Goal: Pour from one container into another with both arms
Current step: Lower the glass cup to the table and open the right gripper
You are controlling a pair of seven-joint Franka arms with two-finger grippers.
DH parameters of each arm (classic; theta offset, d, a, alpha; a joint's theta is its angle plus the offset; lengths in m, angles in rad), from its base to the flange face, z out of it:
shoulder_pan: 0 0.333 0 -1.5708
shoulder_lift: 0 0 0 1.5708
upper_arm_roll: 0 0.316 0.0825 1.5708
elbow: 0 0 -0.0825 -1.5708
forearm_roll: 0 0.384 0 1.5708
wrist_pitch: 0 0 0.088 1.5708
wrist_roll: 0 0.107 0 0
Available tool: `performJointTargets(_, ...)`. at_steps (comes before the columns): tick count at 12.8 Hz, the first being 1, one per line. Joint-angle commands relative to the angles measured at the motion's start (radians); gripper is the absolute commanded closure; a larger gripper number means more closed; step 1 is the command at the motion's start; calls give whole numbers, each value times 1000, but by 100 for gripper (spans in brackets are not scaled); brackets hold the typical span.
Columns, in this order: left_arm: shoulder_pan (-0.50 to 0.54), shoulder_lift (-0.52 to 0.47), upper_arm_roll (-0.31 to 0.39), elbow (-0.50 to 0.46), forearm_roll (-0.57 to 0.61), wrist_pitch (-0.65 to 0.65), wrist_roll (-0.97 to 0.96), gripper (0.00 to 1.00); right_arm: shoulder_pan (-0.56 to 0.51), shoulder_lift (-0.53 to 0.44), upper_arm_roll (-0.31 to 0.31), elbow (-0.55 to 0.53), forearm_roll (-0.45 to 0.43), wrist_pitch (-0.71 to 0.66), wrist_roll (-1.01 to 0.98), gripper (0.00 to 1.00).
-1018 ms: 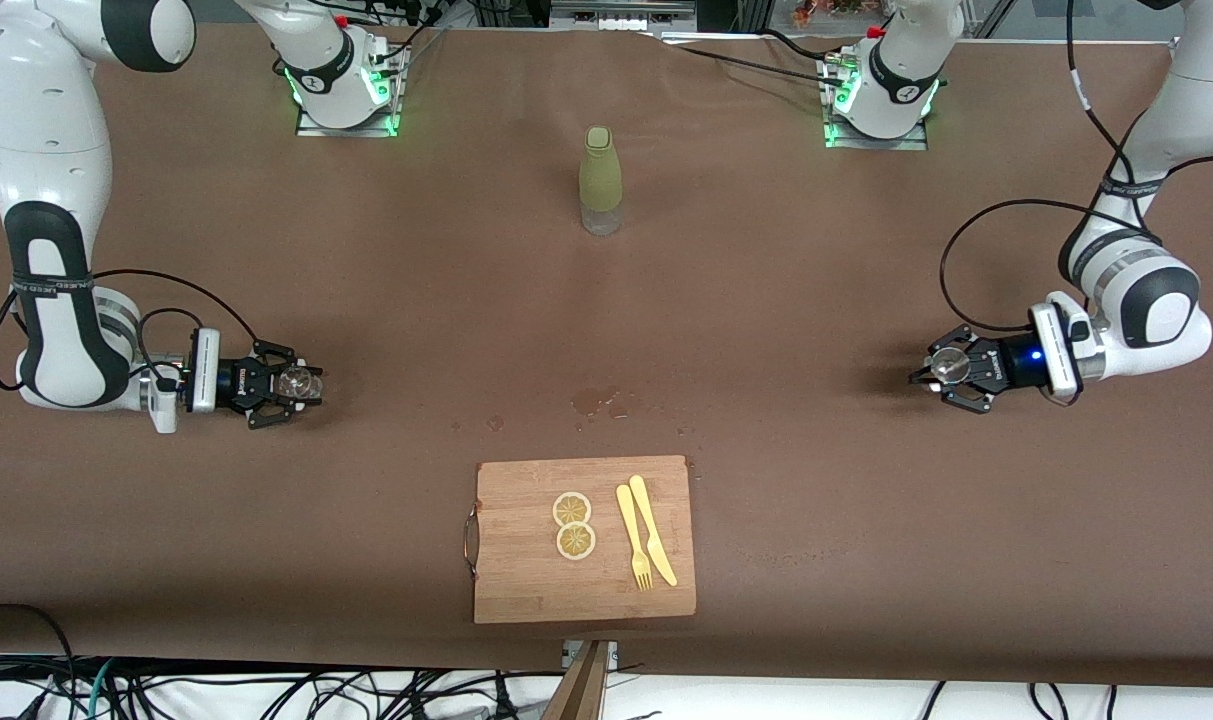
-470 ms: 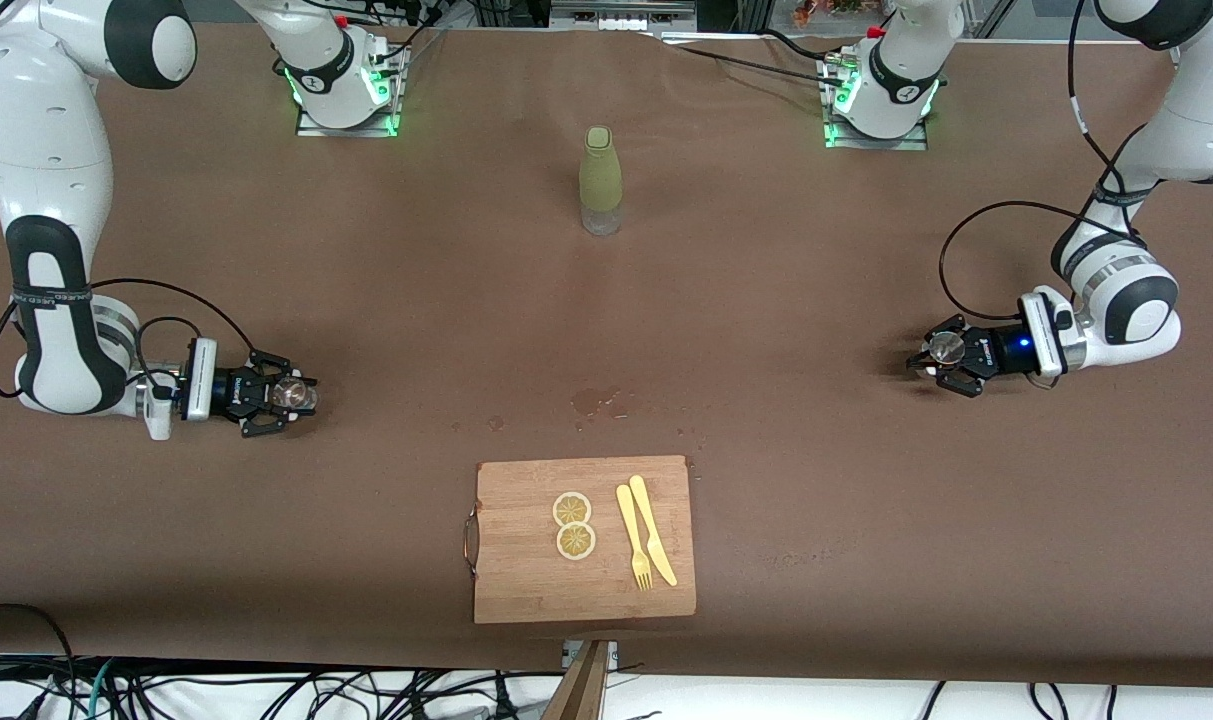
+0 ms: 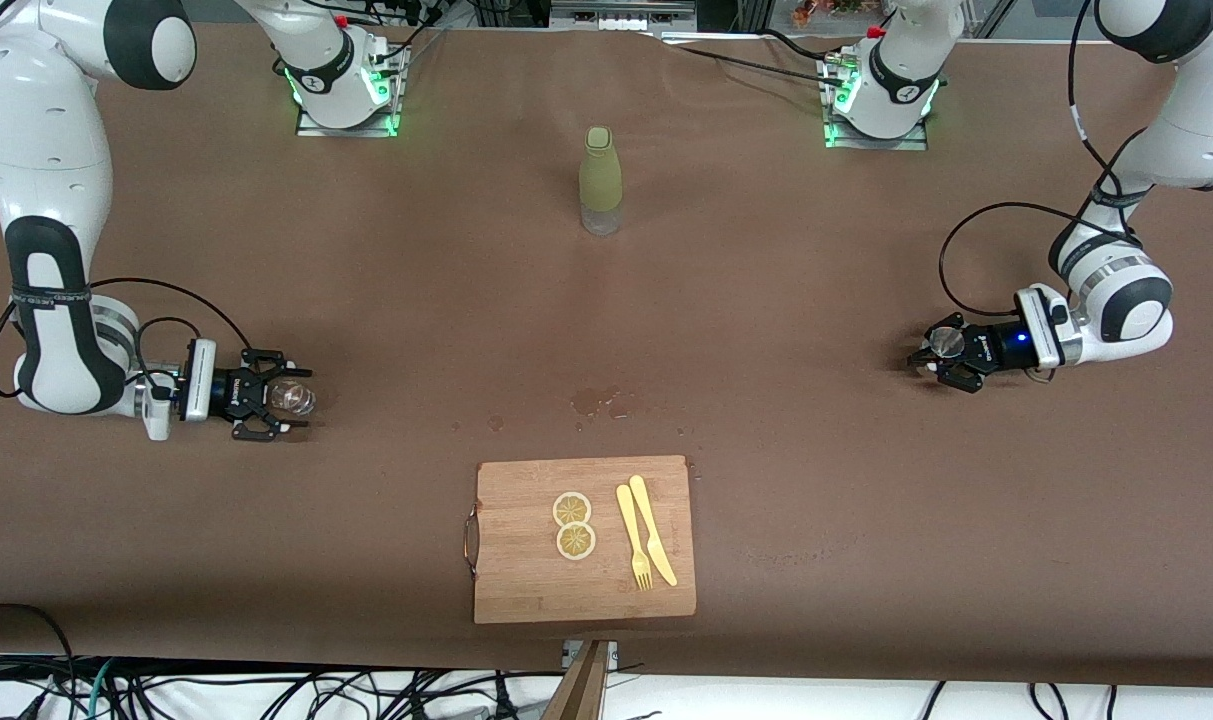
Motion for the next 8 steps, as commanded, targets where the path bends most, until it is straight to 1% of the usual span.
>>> performJointTargets(1, 7, 21, 20, 0, 14, -22, 49, 100, -17, 3, -23, 18, -10, -21, -3, 1)
performJointTargets(5, 7, 34, 36, -2, 19, -20, 50, 100, -32, -34, -92, 18, -101, -56, 8, 1)
performJointTargets(6, 7, 41, 36, -3, 35, -19, 48, 100, -38, -53, -104, 16, -130, -58, 15, 1)
performJointTargets(8, 7, 41, 40, -2, 45, -19, 49, 100, -63, -114, -106, 10, -232, -50, 107, 1)
